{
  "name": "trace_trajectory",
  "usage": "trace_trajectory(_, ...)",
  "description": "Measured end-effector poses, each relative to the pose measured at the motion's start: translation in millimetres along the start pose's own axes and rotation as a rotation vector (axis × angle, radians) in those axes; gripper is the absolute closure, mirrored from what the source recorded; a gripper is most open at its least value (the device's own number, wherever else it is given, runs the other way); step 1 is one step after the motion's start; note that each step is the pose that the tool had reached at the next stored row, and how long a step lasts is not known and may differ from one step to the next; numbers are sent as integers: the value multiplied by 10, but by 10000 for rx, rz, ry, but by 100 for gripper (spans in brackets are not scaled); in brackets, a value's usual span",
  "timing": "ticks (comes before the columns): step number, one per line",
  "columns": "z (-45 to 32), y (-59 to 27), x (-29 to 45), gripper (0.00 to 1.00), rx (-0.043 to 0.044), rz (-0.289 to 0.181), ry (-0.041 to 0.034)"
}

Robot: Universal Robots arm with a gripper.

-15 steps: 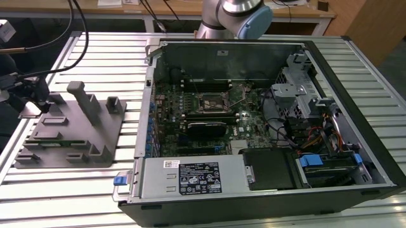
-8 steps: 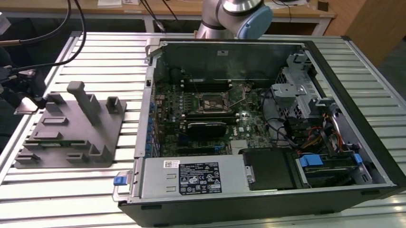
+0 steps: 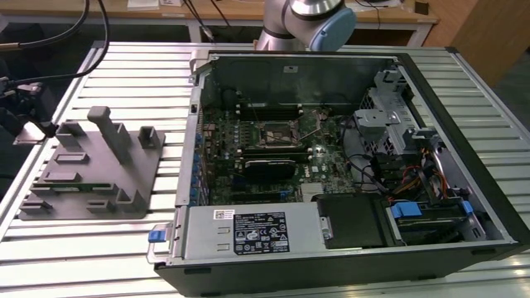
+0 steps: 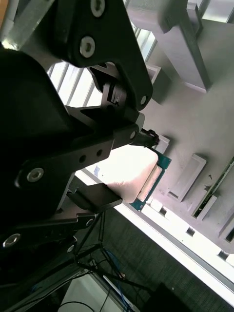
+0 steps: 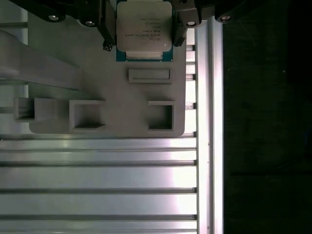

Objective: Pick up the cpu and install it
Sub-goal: 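Pick up the cpu and move it towards the insertion slot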

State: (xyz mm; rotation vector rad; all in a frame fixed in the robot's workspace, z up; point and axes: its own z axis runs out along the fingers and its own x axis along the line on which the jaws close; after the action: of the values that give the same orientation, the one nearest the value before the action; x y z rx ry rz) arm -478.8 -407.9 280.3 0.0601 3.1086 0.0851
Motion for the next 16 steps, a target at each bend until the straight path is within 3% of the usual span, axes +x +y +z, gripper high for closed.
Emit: trace_trajectory(16, -267, 26, -8, 45, 0, 0, -8)
